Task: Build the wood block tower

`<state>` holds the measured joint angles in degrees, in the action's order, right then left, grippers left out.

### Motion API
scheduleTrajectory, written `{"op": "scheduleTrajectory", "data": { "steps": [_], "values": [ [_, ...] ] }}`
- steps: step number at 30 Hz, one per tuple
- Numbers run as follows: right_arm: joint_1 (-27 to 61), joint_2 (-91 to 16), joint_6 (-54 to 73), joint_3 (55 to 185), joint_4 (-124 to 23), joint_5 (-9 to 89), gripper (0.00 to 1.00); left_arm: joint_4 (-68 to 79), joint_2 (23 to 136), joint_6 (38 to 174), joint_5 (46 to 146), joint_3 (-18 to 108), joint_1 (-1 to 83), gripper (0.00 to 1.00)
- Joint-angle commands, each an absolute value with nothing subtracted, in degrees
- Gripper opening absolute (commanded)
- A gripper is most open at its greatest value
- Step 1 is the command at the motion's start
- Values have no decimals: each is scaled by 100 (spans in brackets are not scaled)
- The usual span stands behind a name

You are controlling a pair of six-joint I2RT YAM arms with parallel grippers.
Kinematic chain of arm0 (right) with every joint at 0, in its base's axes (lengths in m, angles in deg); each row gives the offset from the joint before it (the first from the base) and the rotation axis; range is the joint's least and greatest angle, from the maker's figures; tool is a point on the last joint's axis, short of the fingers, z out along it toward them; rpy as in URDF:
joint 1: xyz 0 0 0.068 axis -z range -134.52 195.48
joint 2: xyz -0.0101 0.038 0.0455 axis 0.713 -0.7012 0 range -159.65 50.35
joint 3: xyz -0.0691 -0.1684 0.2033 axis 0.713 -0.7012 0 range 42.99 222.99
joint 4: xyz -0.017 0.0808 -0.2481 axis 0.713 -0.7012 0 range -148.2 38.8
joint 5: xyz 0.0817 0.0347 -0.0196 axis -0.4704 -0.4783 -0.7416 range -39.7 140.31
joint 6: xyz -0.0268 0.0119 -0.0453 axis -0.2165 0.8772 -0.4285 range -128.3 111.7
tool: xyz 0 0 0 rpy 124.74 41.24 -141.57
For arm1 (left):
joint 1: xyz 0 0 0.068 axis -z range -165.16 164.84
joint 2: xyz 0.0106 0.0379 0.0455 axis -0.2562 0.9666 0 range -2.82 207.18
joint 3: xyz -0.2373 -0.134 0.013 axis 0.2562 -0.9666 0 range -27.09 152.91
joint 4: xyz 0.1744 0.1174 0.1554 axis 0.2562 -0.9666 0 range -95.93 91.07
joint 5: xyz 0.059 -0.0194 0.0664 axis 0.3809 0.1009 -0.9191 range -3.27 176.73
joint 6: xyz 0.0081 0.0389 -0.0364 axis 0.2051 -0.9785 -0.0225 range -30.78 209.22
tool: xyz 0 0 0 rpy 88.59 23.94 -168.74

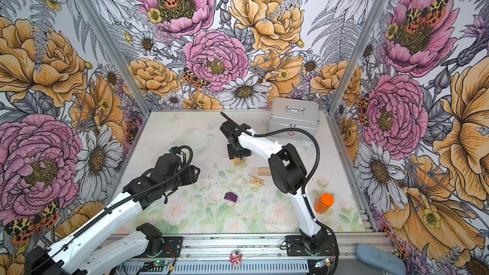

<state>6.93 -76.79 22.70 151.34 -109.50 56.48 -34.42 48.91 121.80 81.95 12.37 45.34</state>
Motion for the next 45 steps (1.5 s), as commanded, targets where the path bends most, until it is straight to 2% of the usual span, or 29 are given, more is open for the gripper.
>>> {"op": "scheduleTrajectory", "data": {
  "steps": [1, 6, 15, 32, 45],
  "values": [
    [721, -7861, 2342, 15325, -11009, 5626, 61, -3330, 4782, 12082, 8313, 1224, 4486, 61],
    [720, -7892, 2351, 15376, -11026, 5601, 57, -3334, 4755, 12090, 8313, 1211, 4486, 60],
    [723, -7891, 2420, 15435, -11131, 5619, 40, -3337, 4693, 12102, 8327, 1202, 4482, 60],
    [676, -7596, 2917, 15743, -11380, 5840, 39, -3335, 4675, 12079, 8351, 1246, 4481, 60],
    [618, -7832, 3318, 15854, -11378, 5885, 39, -3299, 4614, 12086, 8443, 1238, 4475, 60]
  ]
}}
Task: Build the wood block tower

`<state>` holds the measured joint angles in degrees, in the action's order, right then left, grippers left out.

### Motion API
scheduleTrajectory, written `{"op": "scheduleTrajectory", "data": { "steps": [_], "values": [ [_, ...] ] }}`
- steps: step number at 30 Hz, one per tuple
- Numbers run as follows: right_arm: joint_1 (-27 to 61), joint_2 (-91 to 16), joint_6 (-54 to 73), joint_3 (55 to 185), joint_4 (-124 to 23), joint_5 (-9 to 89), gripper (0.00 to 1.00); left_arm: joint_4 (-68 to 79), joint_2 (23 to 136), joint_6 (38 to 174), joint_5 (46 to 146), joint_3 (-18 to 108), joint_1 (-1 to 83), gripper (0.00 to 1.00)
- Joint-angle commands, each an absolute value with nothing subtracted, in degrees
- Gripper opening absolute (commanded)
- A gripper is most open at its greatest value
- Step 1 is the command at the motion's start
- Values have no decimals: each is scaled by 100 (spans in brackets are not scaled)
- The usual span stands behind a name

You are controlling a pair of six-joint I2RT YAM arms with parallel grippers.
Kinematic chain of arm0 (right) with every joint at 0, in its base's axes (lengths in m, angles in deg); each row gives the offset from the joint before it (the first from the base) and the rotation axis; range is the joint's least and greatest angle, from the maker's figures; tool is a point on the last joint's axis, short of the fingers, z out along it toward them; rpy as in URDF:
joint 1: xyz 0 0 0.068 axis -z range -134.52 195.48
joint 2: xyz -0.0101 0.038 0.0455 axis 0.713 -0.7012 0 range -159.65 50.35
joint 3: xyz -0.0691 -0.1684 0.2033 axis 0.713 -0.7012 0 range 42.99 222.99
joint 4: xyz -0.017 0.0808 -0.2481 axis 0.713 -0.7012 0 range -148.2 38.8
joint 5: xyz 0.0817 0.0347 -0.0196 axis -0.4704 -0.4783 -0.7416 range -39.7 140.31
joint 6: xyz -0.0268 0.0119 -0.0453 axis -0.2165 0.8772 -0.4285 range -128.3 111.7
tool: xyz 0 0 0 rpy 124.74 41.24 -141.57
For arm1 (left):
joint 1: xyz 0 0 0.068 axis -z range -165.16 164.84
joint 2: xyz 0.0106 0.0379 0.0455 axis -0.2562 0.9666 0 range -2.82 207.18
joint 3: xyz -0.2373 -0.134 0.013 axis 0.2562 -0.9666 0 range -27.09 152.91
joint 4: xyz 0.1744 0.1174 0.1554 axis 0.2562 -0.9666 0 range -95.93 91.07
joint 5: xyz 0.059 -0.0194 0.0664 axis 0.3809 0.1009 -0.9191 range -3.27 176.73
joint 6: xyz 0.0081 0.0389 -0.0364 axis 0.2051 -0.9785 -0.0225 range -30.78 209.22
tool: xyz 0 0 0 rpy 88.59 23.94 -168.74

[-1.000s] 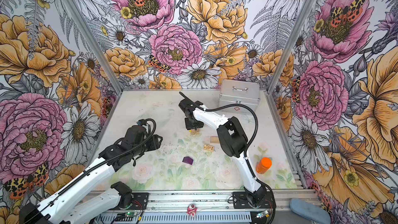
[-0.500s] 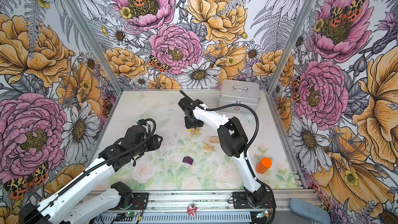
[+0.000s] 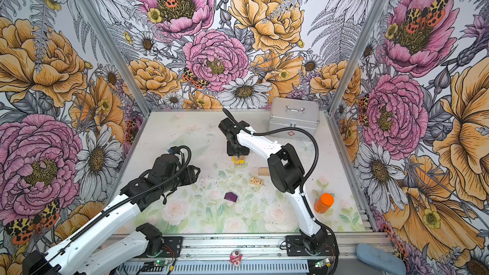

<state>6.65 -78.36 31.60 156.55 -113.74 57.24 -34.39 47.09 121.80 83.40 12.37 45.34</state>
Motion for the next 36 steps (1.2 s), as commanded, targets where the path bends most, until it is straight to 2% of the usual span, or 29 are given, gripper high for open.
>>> {"op": "scheduleTrajectory", "data": {
  "steps": [1, 36],
  "values": [
    [619, -7845, 3335, 15873, -11378, 5887, 39, -3299, 4614, 12082, 8455, 1237, 4480, 60],
    [655, -8131, 3387, 15804, -11378, 5830, 39, -3246, 4596, 12092, 8501, 1202, 4481, 60]
  ]
}}
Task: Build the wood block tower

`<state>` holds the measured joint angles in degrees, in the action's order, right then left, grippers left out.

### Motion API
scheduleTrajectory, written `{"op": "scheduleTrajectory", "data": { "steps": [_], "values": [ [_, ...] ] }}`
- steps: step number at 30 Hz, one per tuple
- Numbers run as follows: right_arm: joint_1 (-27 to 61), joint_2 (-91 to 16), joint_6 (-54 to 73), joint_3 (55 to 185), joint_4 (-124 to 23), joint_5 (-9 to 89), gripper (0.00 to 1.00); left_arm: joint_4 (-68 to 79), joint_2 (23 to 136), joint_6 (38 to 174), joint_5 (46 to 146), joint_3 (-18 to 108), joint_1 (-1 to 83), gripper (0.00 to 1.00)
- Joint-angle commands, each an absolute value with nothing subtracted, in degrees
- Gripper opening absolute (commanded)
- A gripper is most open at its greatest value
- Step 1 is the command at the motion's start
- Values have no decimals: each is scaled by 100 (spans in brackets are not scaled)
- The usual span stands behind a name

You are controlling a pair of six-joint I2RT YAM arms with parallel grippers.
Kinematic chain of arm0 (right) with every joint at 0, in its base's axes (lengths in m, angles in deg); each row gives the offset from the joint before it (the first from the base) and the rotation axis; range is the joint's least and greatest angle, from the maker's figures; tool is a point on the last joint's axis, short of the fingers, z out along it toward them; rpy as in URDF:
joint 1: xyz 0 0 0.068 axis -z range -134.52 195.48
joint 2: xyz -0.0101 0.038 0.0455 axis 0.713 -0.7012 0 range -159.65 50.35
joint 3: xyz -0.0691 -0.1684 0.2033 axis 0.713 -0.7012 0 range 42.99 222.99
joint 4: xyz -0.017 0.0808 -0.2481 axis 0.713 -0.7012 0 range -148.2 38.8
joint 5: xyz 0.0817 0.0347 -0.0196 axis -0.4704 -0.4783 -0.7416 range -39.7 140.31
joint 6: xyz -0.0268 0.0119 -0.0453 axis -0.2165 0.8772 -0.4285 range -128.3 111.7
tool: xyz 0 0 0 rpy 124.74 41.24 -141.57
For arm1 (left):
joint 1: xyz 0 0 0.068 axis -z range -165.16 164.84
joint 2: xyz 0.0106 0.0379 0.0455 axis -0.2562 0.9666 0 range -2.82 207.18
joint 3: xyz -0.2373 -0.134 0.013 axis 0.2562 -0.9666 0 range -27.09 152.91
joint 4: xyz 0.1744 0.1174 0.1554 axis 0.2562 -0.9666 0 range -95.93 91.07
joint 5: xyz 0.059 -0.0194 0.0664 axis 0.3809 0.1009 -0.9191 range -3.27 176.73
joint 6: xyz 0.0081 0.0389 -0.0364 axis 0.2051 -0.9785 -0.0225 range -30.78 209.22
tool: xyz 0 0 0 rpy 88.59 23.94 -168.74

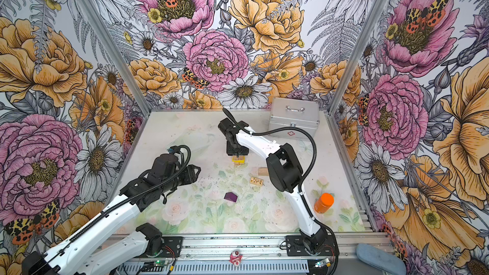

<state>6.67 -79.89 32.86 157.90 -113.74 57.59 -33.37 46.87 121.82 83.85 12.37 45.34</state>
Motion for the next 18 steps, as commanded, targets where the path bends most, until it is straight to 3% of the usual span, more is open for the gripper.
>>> {"op": "scheduleTrajectory", "data": {
  "steps": [1, 18],
  "values": [
    [661, -8131, 3388, 15790, -11378, 5819, 39, -3244, 4590, 12092, 8505, 1202, 4480, 60],
    [679, -8175, 3392, 15707, -11369, 5803, 40, -3249, 4587, 12086, 8501, 1204, 4480, 60]
  ]
}}
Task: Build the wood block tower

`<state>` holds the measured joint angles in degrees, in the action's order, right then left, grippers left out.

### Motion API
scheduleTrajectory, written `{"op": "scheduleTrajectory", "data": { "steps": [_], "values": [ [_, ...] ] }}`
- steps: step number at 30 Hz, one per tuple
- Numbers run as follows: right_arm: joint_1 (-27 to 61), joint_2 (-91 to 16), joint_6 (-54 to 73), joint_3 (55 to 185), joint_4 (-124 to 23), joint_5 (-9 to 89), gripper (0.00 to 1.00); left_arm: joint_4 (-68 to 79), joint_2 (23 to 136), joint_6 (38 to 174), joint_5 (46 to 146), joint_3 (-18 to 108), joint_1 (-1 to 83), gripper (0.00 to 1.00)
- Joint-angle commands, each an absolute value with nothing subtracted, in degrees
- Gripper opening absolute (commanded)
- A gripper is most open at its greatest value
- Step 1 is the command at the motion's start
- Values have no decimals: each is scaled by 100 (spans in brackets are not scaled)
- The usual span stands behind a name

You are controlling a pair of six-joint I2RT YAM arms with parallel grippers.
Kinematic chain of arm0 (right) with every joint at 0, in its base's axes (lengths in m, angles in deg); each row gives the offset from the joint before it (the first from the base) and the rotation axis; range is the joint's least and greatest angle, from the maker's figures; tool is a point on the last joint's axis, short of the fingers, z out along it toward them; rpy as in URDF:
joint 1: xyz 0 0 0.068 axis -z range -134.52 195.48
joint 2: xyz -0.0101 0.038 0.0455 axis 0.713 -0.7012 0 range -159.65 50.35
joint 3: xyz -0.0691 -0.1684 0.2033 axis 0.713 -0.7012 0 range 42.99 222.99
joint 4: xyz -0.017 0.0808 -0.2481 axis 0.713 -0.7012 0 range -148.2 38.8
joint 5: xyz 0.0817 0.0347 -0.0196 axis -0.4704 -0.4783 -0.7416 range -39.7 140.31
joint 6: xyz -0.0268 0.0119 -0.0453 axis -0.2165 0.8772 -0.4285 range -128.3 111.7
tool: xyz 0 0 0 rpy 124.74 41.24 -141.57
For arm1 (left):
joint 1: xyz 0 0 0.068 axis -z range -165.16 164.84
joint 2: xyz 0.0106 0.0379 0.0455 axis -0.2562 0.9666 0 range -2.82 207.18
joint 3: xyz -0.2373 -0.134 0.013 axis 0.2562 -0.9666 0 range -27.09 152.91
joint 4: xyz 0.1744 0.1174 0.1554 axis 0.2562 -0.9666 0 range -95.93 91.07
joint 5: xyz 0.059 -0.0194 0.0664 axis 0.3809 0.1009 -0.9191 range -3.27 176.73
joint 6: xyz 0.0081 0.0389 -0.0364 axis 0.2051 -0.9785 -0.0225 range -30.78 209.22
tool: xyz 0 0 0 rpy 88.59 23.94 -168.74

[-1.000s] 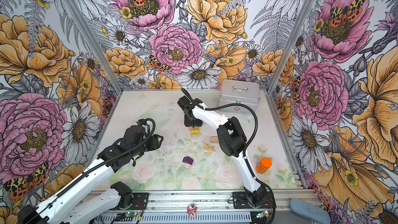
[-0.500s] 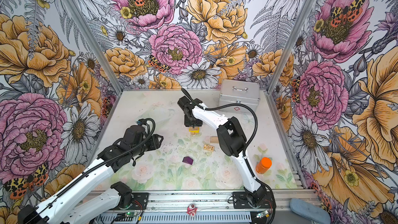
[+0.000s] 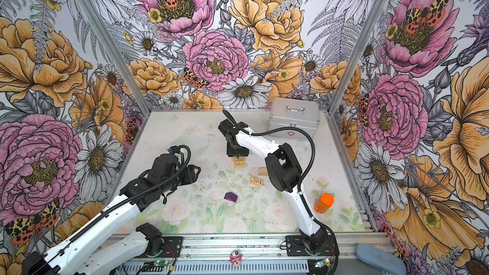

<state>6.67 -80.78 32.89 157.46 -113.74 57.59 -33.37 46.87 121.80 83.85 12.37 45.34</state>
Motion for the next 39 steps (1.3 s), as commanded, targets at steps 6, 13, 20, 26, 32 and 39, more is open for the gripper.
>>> {"op": "scheduleTrajectory", "data": {
  "steps": [6, 13, 20, 26, 32, 39],
  "values": [
    [687, -8160, 3381, 15683, -11369, 5808, 47, -3253, 4577, 12086, 8501, 1192, 4481, 60],
    [681, -8016, 3384, 15637, -11360, 5848, 67, -3251, 4552, 12087, 8531, 1192, 4471, 60],
    [681, -7749, 3338, 15688, -11360, 5873, 77, -3250, 4518, 12085, 8498, 1193, 4481, 60],
    [698, -7052, 3312, 15532, -11378, 5950, 79, -3345, 4442, 12046, 8447, 1321, 4424, 62],
    [698, -6094, 3241, 14823, -11289, 6018, 75, -3226, 4569, 12099, 8484, 1378, 4384, 62],
    [1041, -4799, 3187, 13123, -10719, 5972, 49, -2724, 5553, 12121, 8426, 1693, 4579, 57]
  ]
}}
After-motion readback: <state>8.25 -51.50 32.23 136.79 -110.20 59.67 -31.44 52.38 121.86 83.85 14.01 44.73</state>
